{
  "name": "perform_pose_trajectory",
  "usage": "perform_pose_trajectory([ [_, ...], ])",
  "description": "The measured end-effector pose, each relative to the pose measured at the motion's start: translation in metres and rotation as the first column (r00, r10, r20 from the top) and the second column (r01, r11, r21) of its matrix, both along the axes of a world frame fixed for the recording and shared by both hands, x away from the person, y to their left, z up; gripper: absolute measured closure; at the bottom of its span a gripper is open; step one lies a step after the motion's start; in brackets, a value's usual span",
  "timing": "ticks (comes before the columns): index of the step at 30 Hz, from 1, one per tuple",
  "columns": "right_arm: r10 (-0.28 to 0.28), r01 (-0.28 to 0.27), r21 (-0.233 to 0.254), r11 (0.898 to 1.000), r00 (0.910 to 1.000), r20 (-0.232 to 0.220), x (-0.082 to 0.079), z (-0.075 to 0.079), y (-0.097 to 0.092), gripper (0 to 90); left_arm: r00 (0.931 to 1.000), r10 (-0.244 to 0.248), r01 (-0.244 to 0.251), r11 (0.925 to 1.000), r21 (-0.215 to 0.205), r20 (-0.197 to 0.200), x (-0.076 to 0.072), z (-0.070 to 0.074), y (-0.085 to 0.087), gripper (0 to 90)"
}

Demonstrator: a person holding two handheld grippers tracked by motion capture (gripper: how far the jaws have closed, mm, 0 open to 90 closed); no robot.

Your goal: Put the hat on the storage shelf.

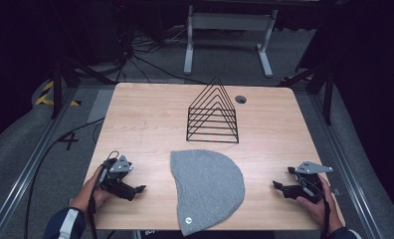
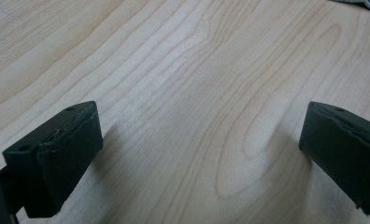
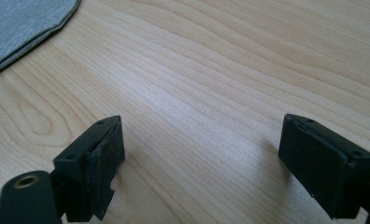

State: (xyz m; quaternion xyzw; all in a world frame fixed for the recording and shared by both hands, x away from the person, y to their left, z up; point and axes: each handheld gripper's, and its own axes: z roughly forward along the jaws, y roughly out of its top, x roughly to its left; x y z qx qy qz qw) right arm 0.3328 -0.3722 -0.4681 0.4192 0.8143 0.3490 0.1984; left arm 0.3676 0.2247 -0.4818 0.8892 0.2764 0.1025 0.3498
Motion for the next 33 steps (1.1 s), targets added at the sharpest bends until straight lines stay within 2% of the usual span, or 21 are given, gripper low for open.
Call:
perform_pose_trajectory([
  [4, 0.002, -0.002, 0.001, 1.0, 1.0, 0.0, 0.001, 0.0, 0.0, 14.4, 0.9999, -0.014, 0.014, 0.9999, 0.004, -0.003, 0.002, 0.001, -0.003, 0.3],
  [6, 0.003, -0.003, -0.003, 1.0, 1.0, 0.001, 0.002, 0.0, 0.001, 14.4, 0.9998, -0.015, 0.016, 0.9994, 0.03, -0.011, 0.004, 0.004, -0.003, 1.3],
  [7, 0.002, -0.002, -0.003, 1.0, 1.0, 0.001, 0.002, 0.0, 0.001, 14.4, 0.9994, -0.016, 0.018, 0.9988, 0.046, -0.029, 0.004, 0.006, -0.004, 3.0],
  [9, -0.004, 0.004, 0.001, 1.0, 1.0, 0.002, 0.002, 0.0, 0.002, 14.5, 0.9988, -0.03, 0.032, 0.9973, 0.066, -0.038, 0.005, 0.01, -0.004, 8.9],
  [13, 0.012, -0.012, -0.014, 1.0, 0.9998, -0.018, 0.005, 0.002, 0.003, 14.5, 0.9995, -0.017, 0.018, 0.9983, 0.056, -0.026, 0.006, 0.011, -0.006, 15.0],
  [14, 0.023, -0.024, -0.026, 0.999, 0.9991, -0.035, 0.008, 0.004, 0.003, 14.8, 0.9992, -0.018, 0.021, 0.9976, 0.067, -0.037, 0.007, 0.012, -0.008, 15.5],
  [16, 0.01, -0.014, -0.053, 0.998, 0.9974, -0.071, 0.011, 0.009, 0.004, 21.0, 0.999, -0.031, 0.034, 0.9963, 0.079, -0.034, 0.011, 0.014, -0.013, 18.3],
  [17, 0.012, -0.016, -0.058, 0.998, 0.997, -0.076, 0.011, 0.011, 0.005, 30.8, 0.9986, -0.036, 0.039, 0.996, 0.081, -0.038, 0.014, 0.014, -0.017, 17.6],
  [18, 0.038, -0.042, -0.049, 0.998, 0.9959, -0.082, 0.012, 0.012, 0.007, 32.4, 0.9975, -0.047, 0.051, 0.9955, 0.08, -0.052, 0.018, 0.016, -0.02, 17.5],
  [19, 0.064, -0.067, -0.043, 0.997, 0.9944, -0.084, 0.011, 0.013, 0.01, 34.1, 0.9974, -0.055, 0.059, 0.9955, 0.075, -0.046, 0.021, 0.017, -0.025, 18.7],
  [21, 0.101, -0.102, -0.008, 0.995, 0.9923, -0.072, 0.009, 0.017, 0.021, 42.0, 0.9927, -0.113, 0.115, 0.9927, 0.038, -0.04, 0.026, 0.022, -0.034, 20.2],
  [22, 0.123, -0.123, 0.007, 0.992, 0.9906, -0.059, 0.006, 0.02, 0.029, 45.1, 0.9927, -0.113, 0.115, 0.9927, 0.038, -0.04, 0.026, 0.022, -0.034, 21.2],
  [23, 0.164, -0.164, -0.006, 0.986, 0.9859, -0.033, 0.002, 0.023, 0.042, 50.7, 0.9904, -0.138, 0.138, 0.9903, 0.012, 0.007, 0.031, 0.03, -0.048, 25.9],
  [25, 0.23, -0.23, -0.024, 0.973, 0.9733, -0.003, -0.005, 0.027, 0.066, 56.8, 0.9855, -0.163, 0.163, 0.9865, -0.01, 0.048, 0.036, 0.037, -0.063, 28.3],
  [27, 0.295, -0.295, -0.017, 0.955, 0.9554, 0.009, -0.011, 0.029, 0.088, 62.9, 0.9802, -0.188, 0.189, 0.9819, -0.011, 0.063, 0.04, 0.041, -0.077, 33.5],
  [29, 0.361, -0.36, -0.023, 0.933, 0.9326, 0.013, -0.017, 0.027, 0.111, 67.9, 0.9704, -0.226, 0.227, 0.9739, 0.0, 0.084, 0.045, 0.043, -0.094, 36.5],
  [30, 0.382, -0.382, -0.01, 0.924, 0.9239, 0.011, -0.02, 0.026, 0.121, 70.6, 0.9678, -0.239, 0.239, 0.971, 0.003, 0.08, 0.047, 0.043, -0.103, 39.3],
  [31, 0.405, -0.405, -0.001, 0.914, 0.9144, 0.012, -0.022, 0.025, 0.13, 72.8, 0.9624, -0.261, 0.261, 0.9653, 0.012, 0.076, 0.049, 0.042, -0.111, 40.6],
  [32, 0.431, -0.431, 0.013, 0.902, 0.9023, 0.005, -0.025, 0.025, 0.139, 74.7, 0.9624, -0.261, 0.261, 0.9653, 0.012, 0.076, 0.049, 0.042, -0.111, 41.6],
  [33, 0.458, -0.458, 0.02, 0.889, 0.8887, 0.005, -0.028, 0.023, 0.149, 76.0, 0.9548, -0.288, 0.287, 0.9577, 0.025, 0.074, 0.052, 0.039, -0.127, 44.0],
])
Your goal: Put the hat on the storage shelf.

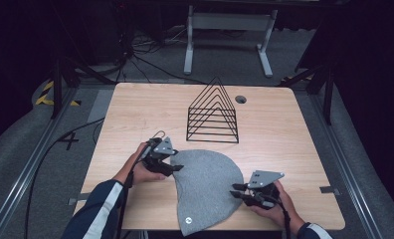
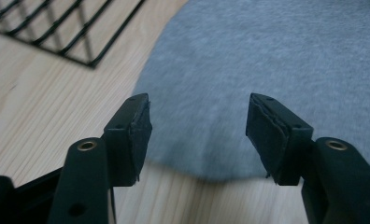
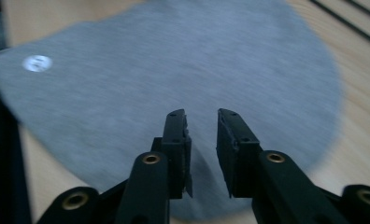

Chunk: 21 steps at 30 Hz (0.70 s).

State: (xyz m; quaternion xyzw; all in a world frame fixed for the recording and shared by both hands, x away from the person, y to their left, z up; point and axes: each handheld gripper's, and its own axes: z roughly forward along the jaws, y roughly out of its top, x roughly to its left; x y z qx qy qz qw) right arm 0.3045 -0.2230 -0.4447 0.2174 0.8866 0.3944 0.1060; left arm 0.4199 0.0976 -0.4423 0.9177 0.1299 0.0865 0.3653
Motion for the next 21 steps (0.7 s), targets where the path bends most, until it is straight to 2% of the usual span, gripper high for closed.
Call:
perform_pose_trajectory([
  [1, 0.019, -0.019, 0.006, 1.0, 0.9998, -0.007, -0.003, -0.001, 0.008, 77.9, 1.0, 0.0, 0.0, 1.0, 0.0, 0.0, 0.0, 0.0, 0.0, 45.6],
  [2, 0.019, -0.019, 0.006, 1.0, 0.9998, -0.007, -0.003, -0.001, 0.008, 77.9, 0.9999, -0.013, 0.013, 0.9999, 0.005, -0.005, 0.002, -0.001, -0.006, 45.6],
  [4, 0.062, -0.062, 0.014, 0.998, 0.9978, -0.022, -0.008, -0.004, 0.022, 81.4, 0.9996, -0.028, 0.028, 0.9993, 0.026, 0.006, 0.005, -0.004, -0.017, 49.1],
  [6, 0.089, -0.089, 0.005, 0.996, 0.9954, -0.033, -0.012, -0.008, 0.033, 83.2, 0.9988, -0.049, 0.049, 0.9981, 0.037, -0.003, 0.008, -0.008, -0.025, 51.7],
  [8, 0.119, -0.119, -0.009, 0.993, 0.9914, -0.056, -0.017, -0.014, 0.042, 83.4, 0.999, -0.045, 0.045, 0.9973, 0.058, -0.004, 0.01, -0.013, -0.03, 54.5],
  [10, 0.13, -0.132, -0.027, 0.991, 0.9893, -0.067, -0.019, -0.018, 0.044, 83.9, 0.9985, -0.05, 0.051, 0.996, 0.073, -0.023, 0.011, -0.016, -0.031, 54.6],
  [11, 0.124, -0.126, -0.02, 0.992, 0.9904, -0.061, -0.02, -0.02, 0.043, 84.1, 0.9986, -0.044, 0.046, 0.9974, 0.056, -0.03, 0.013, -0.017, -0.03, 54.8],
  [13, 0.097, -0.098, -0.013, 0.995, 0.9926, -0.073, -0.017, -0.02, 0.039, 84.2, 0.9983, -0.031, 0.034, 0.9979, 0.055, -0.049, 0.014, -0.017, -0.027, 54.7],
  [14, 0.088, -0.09, -0.024, 0.996, 0.994, -0.065, -0.016, -0.019, 0.037, 84.2, 0.9979, -0.026, 0.028, 0.9987, 0.042, -0.06, 0.014, -0.018, -0.025, 54.8],
  [18, 0.014, -0.015, -0.056, 0.998, 0.9996, -0.026, -0.005, -0.018, 0.022, 84.0, 0.9978, -0.028, 0.031, 0.9983, 0.048, -0.061, 0.009, -0.018, -0.023, 55.3],
  [21, -0.037, 0.036, -0.063, 0.997, 0.9993, -0.01, 0.005, -0.017, 0.01, 84.0, 0.9962, -0.047, 0.05, 0.9979, 0.04, -0.074, 0.0, -0.018, -0.025, 54.9],
])
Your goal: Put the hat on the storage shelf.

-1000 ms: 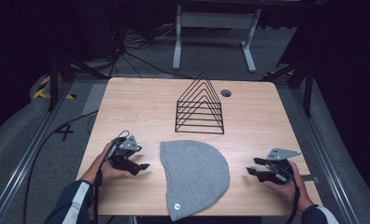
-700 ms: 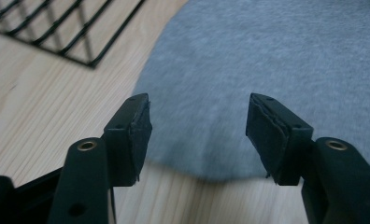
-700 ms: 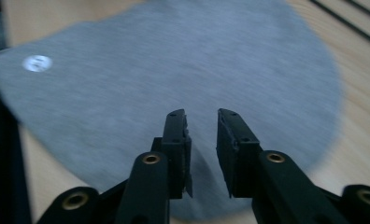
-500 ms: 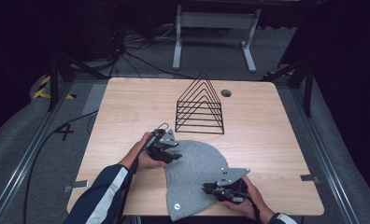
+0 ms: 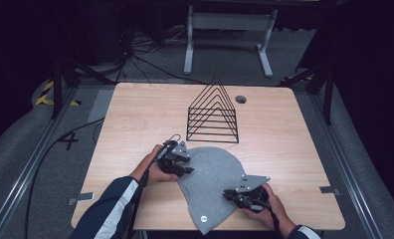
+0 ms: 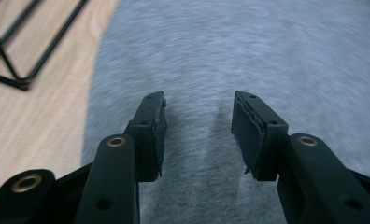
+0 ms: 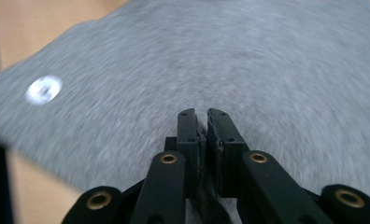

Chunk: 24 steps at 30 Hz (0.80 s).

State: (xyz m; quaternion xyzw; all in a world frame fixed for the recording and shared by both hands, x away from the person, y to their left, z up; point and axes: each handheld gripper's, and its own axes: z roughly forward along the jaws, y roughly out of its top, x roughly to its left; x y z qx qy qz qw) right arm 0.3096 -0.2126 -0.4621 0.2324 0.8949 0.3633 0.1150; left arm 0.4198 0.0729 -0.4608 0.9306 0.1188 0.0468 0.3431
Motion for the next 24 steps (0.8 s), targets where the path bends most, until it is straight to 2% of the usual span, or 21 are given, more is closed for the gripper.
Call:
perform_pose_trajectory([
  [1, -0.027, 0.027, -0.002, 1.0, 0.9996, 0.003, 0.005, 0.0, -0.005, 84.0, 1.0, -0.004, 0.004, 1.0, -0.001, 0.004, -0.002, 0.0, 0.0, 54.8],
  [2, -0.027, 0.027, -0.002, 1.0, 0.9996, 0.003, 0.005, 0.0, -0.005, 84.0, 1.0, -0.004, 0.004, 1.0, -0.001, 0.004, -0.002, 0.0, 0.0, 54.7],
  [4, -0.068, 0.068, -0.017, 0.998, 0.9974, 0.025, 0.016, 0.001, -0.015, 83.4, 0.9999, -0.011, 0.011, 0.9999, -0.006, -0.009, -0.013, -0.001, 0.0, 53.8],
  [8, -0.093, 0.093, -0.024, 0.995, 0.9954, 0.021, 0.03, 0.002, -0.025, 82.0, 0.9997, 0.012, -0.012, 0.9994, -0.031, -0.022, -0.028, -0.003, 0.002, 53.5],
  [12, -0.116, 0.117, -0.033, 0.993, 0.9929, 0.025, 0.04, 0.004, -0.031, 80.6, 0.9994, 0.018, -0.018, 0.9996, -0.022, -0.029, -0.044, -0.002, -0.002, 54.2],
  [16, -0.131, 0.133, -0.039, 0.99, 0.9908, 0.033, 0.045, 0.004, -0.035, 80.0, 0.9992, 0.033, -0.034, 0.9991, -0.025, -0.02, -0.056, -0.003, -0.007, 55.1],
  [21, -0.165, 0.167, -0.051, 0.985, 0.9852, 0.048, 0.05, 0.004, -0.037, 79.7, 0.9996, 0.022, -0.023, 0.9994, -0.028, -0.016, -0.074, -0.003, -0.017, 59.2],
  [24, -0.176, 0.179, -0.055, 0.982, 0.9829, 0.055, 0.051, 0.004, -0.037, 79.1, 0.9998, 0.02, -0.02, 0.9997, -0.014, -0.003, -0.084, -0.002, -0.023, 60.7],
])
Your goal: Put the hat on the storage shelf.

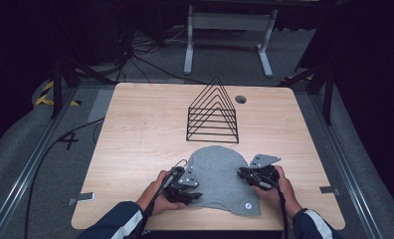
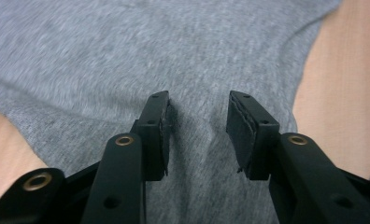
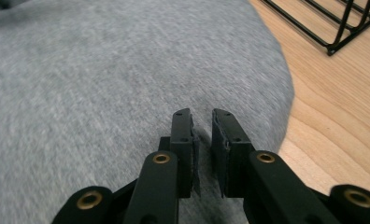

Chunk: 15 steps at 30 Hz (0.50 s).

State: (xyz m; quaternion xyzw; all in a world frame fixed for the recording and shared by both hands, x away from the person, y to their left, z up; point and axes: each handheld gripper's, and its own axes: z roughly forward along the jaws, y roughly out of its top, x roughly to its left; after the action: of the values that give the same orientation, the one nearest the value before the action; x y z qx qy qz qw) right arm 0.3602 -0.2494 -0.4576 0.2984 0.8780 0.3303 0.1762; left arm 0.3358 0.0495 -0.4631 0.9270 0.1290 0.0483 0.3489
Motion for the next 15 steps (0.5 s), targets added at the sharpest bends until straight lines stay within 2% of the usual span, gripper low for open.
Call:
perform_pose_trajectory([
  [1, -0.004, 0.004, 0.0, 1.0, 1.0, 0.002, 0.001, 0.0, 0.0, 78.1, 0.9999, -0.01, 0.01, 0.9999, -0.002, 0.009, -0.002, 0.0, -0.002, 61.0],
  [4, -0.016, 0.016, 0.003, 1.0, 0.9998, 0.009, 0.003, 0.0, -0.001, 72.1, 0.9996, -0.008, 0.007, 0.9993, 0.036, 0.026, -0.005, 0.003, -0.003, 60.0],
  [5, -0.018, 0.018, 0.002, 1.0, 0.9997, 0.014, 0.004, -0.001, -0.001, 69.8, 0.9991, 0.007, -0.009, 0.9993, 0.036, 0.041, -0.004, 0.005, -0.002, 57.2],
  [6, -0.02, 0.02, 0.001, 1.0, 0.9997, 0.016, 0.005, 0.0, -0.002, 66.7, 0.9989, 0.026, -0.027, 0.9995, 0.016, 0.039, -0.002, 0.008, 0.002, 55.2],
  [7, -0.023, 0.023, 0.004, 1.0, 0.9997, 0.006, 0.007, 0.0, -0.002, 63.1, 0.9984, 0.042, -0.041, 0.9988, -0.025, 0.037, 0.001, 0.014, 0.007, 53.1],
  [8, -0.026, 0.027, 0.026, 0.999, 0.9995, -0.017, 0.008, 0.002, -0.004, 58.7, 0.9966, 0.064, -0.062, 0.9969, -0.049, 0.052, 0.003, 0.018, 0.01, 50.8],
  [9, -0.025, 0.026, 0.049, 0.998, 0.9994, -0.026, 0.009, 0.004, -0.005, 55.4, 0.9939, 0.081, -0.078, 0.9958, -0.048, 0.075, 0.007, 0.022, 0.014, 47.4],
  [11, -0.032, 0.033, 0.075, 0.997, 0.9993, -0.021, 0.01, 0.01, -0.006, 50.5, 0.9859, 0.137, -0.132, 0.9898, -0.055, 0.097, 0.017, 0.025, 0.02, 42.1],
  [13, -0.028, 0.031, 0.092, 0.995, 0.9989, -0.038, 0.012, 0.013, -0.004, 45.0, 0.9799, 0.181, -0.176, 0.982, -0.07, 0.084, 0.03, 0.023, 0.025, 36.7],
  [15, -0.048, 0.052, 0.085, 0.995, 0.9975, -0.051, 0.014, 0.013, -0.001, 39.7, 0.9726, 0.223, -0.219, 0.9734, -0.067, 0.065, 0.046, 0.02, 0.028, 32.2],
])
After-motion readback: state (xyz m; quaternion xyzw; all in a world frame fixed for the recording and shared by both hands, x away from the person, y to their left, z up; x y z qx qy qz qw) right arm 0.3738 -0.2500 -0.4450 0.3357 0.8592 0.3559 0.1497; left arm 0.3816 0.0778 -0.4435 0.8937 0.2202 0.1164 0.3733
